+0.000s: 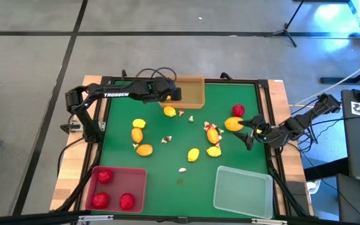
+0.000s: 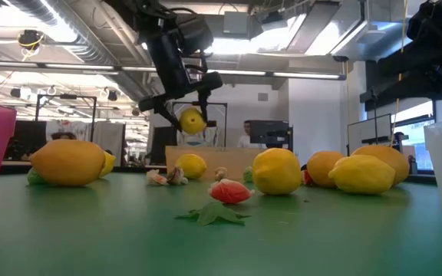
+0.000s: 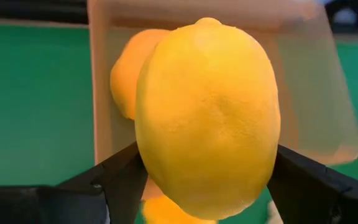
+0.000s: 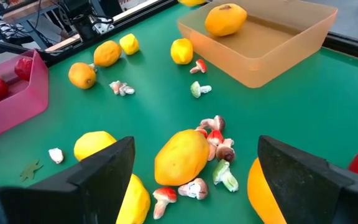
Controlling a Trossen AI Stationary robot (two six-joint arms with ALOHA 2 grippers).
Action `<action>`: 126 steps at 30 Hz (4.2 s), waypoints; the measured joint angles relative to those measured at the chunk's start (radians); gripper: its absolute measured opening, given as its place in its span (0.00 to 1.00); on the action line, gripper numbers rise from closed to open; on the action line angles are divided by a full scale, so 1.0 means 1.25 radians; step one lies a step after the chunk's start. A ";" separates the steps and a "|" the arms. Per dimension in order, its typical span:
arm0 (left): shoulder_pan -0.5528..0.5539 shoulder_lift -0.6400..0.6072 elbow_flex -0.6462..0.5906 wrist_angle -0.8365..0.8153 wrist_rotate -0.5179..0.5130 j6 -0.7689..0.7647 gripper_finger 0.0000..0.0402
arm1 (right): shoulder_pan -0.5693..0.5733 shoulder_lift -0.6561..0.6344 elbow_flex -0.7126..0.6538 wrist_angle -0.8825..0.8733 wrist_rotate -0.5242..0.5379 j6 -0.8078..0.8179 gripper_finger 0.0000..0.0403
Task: Sort produce into baskets
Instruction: Put the yellow lemon into the orange bin, then put the mango into the orange bin
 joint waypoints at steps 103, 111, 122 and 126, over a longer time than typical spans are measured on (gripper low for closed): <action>-0.038 0.128 0.495 -0.376 0.135 0.423 0.82 | 0.000 0.000 0.000 -0.043 0.025 0.006 0.84; -0.193 0.024 0.491 -0.650 0.047 0.187 0.82 | 0.000 -0.001 0.000 -0.043 0.025 0.005 0.84; -0.354 -0.039 0.364 -0.756 0.038 -0.108 0.82 | 0.000 -0.001 0.000 -0.042 0.025 0.005 0.84; -0.376 -0.084 0.237 -0.748 0.057 -0.215 0.82 | 0.000 -0.001 0.000 -0.043 0.025 0.005 0.84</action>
